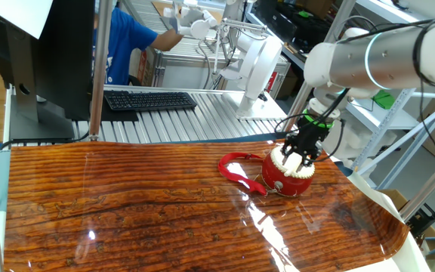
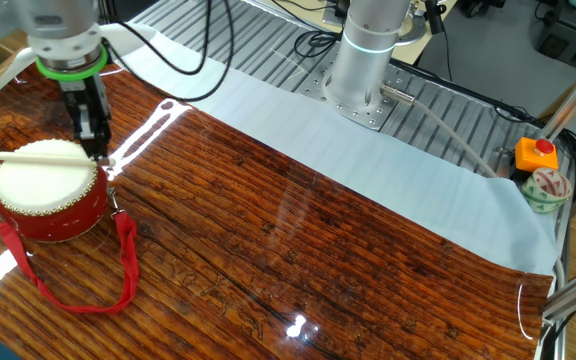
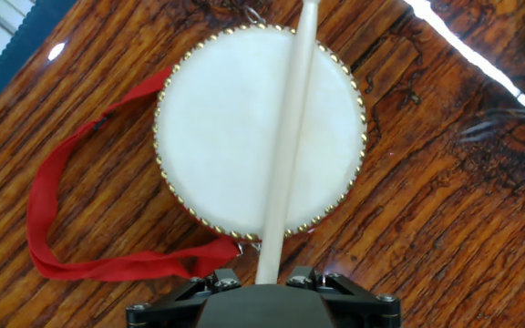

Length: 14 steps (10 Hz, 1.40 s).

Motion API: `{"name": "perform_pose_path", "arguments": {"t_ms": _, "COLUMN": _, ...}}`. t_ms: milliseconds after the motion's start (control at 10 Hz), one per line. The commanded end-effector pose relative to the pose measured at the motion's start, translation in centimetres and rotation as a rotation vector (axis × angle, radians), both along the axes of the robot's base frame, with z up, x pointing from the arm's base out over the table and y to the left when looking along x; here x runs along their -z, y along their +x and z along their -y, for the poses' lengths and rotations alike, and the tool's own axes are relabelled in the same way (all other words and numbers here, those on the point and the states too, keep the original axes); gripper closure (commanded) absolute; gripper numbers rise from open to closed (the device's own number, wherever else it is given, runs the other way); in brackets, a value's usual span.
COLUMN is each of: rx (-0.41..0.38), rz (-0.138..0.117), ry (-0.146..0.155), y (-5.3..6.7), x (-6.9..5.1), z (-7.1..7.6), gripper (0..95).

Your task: Play the drum

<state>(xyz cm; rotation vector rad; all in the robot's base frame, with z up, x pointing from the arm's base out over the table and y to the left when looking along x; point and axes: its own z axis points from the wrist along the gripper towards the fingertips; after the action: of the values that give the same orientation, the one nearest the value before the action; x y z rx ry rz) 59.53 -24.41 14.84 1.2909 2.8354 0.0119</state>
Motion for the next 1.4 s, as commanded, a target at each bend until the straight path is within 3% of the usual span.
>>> {"name": "perform_pose_path", "arguments": {"t_ms": 100, "rx": 0.005, "rz": -0.006, "ry": 0.015, "y": 0.32, "x": 0.02, "z": 0.01, "gripper": 57.0}}
{"name": "perform_pose_path", "arguments": {"t_ms": 400, "rx": 0.038, "rz": -0.011, "ry": 0.002, "y": 0.32, "x": 0.02, "z": 0.01, "gripper": 57.0}}
{"name": "perform_pose_path", "arguments": {"t_ms": 700, "rx": 0.048, "rz": -0.036, "ry": -0.004, "y": 0.32, "x": 0.02, "z": 0.01, "gripper": 57.0}}
{"name": "perform_pose_path", "arguments": {"t_ms": 800, "rx": 0.04, "rz": -0.037, "ry": 0.003, "y": 0.32, "x": 0.02, "z": 0.01, "gripper": 57.0}}
{"name": "perform_pose_path", "arguments": {"t_ms": 1400, "rx": 0.057, "rz": -0.043, "ry": -0.028, "y": -0.22, "x": -0.09, "z": 0.37, "gripper": 57.0}}
